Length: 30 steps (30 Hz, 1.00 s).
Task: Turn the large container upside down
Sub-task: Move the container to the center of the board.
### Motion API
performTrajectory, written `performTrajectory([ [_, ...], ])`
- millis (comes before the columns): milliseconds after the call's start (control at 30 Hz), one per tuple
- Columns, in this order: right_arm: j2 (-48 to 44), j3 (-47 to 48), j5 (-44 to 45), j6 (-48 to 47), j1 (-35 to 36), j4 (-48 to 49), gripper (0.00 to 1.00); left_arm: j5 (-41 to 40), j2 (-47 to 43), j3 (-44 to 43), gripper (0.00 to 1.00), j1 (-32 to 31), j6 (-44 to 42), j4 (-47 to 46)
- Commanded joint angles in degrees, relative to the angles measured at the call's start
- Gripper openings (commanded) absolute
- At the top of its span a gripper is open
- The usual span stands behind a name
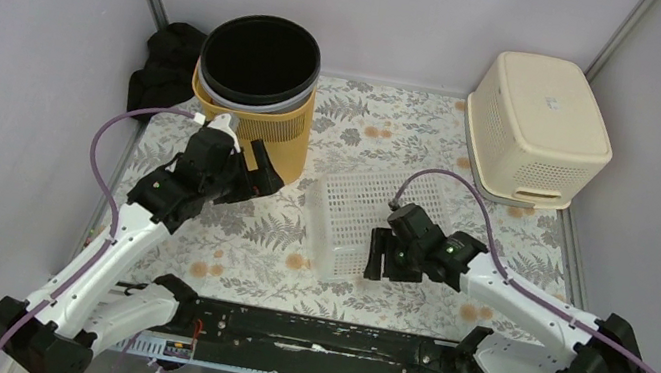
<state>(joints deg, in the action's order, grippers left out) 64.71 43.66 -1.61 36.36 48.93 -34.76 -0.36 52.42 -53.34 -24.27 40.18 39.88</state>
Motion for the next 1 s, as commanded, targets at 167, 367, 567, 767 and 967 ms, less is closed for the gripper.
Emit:
performTrajectory([
  [167, 9.86, 3.69, 6.53, 3.2, 0.48, 16.28, 0.69, -0.18, -1.68, 0.46, 1.0, 0.23, 0.04, -2.41],
  [367, 21.36, 13.08, 11.4, -1.23, -0.24, 18.34, 0.71, -0.44, -2.76, 0.48, 1.0, 0.23, 0.27, -1.63],
  [567, 32.08, 23.5, 12.15, -5.8, -4.64, 18.04, 0.71, -0.82, -4.42, 0.45, 1.0, 0.28, 0.42, -0.49],
  [767, 42.41, 34.47, 11.23, -10.65, -9.62, 17.07, 0.72, -1.33, -6.03, -0.07, 1.0, 0.28, 0.51, 1.12],
  [967, 45.83, 41.59, 8.68, -18.19, -12.63, 15.37, 0.74, -1.56, -6.63, -1.13, 1.0, 0.3, 0.6, 2.36],
])
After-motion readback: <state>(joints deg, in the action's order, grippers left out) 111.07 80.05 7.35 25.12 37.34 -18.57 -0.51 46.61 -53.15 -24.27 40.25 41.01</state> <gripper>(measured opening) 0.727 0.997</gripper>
